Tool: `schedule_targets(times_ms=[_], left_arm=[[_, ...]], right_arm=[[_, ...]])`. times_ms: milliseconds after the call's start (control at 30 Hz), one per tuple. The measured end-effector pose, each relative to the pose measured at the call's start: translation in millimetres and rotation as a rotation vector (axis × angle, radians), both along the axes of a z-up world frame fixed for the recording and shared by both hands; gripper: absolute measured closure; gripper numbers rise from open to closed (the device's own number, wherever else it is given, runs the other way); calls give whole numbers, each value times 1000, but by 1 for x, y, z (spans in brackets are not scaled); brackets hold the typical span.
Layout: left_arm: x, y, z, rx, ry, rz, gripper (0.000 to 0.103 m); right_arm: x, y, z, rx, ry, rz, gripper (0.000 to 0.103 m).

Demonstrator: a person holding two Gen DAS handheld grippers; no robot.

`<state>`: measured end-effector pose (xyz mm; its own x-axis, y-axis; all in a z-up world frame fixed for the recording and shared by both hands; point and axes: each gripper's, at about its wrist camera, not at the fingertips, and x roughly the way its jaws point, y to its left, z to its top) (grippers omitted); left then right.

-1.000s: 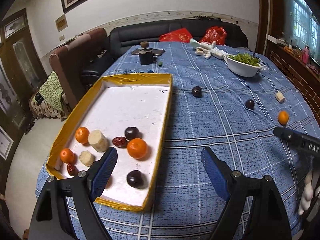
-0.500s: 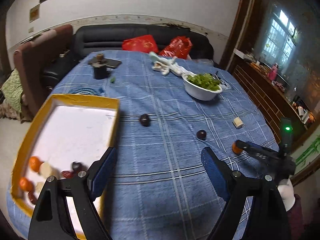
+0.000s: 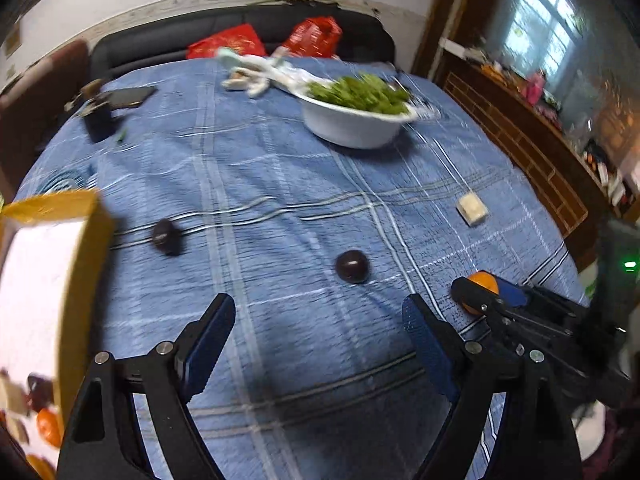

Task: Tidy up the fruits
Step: 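Grasp an orange with the right gripper while the left gripper approaches a dark plum, then grasp the plum with the left gripper, carry both fruits into the tray and release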

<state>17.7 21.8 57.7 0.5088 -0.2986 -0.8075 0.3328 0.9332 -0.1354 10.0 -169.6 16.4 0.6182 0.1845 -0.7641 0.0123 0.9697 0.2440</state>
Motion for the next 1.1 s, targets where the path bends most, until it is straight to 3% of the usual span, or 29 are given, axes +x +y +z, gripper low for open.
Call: schedule_targets(times_ms=[100, 367, 400, 433, 467, 633, 867, 1100], left_arm=[[5, -24, -7, 33, -19, -55, 32], [23, -49, -25, 86, -39, -74, 34], [24, -50, -28, 96, -39, -77, 47], [26, -52, -31, 110, -35, -79, 69], [28, -53, -35, 135, -23, -76, 79], [24, -43, -33, 111, -35, -57, 78], [-2, -8, 0, -8, -75, 15, 78], [-43, 83, 39, -111, -143, 200, 77]], right_arm=[[-1, 1, 1, -6, -1, 0, 64], [-3, -1, 2, 11, 2, -2, 64], [-3, -1, 2, 10, 1, -3, 64], [-3, -1, 2, 10, 0, -4, 64], [-3, -1, 3, 12, 0, -4, 64], [-4, -2, 4, 11, -5, -6, 64], [-10, -4, 13, 30, -61, -7, 64], [-15, -4, 20, 19, -113, -24, 64]])
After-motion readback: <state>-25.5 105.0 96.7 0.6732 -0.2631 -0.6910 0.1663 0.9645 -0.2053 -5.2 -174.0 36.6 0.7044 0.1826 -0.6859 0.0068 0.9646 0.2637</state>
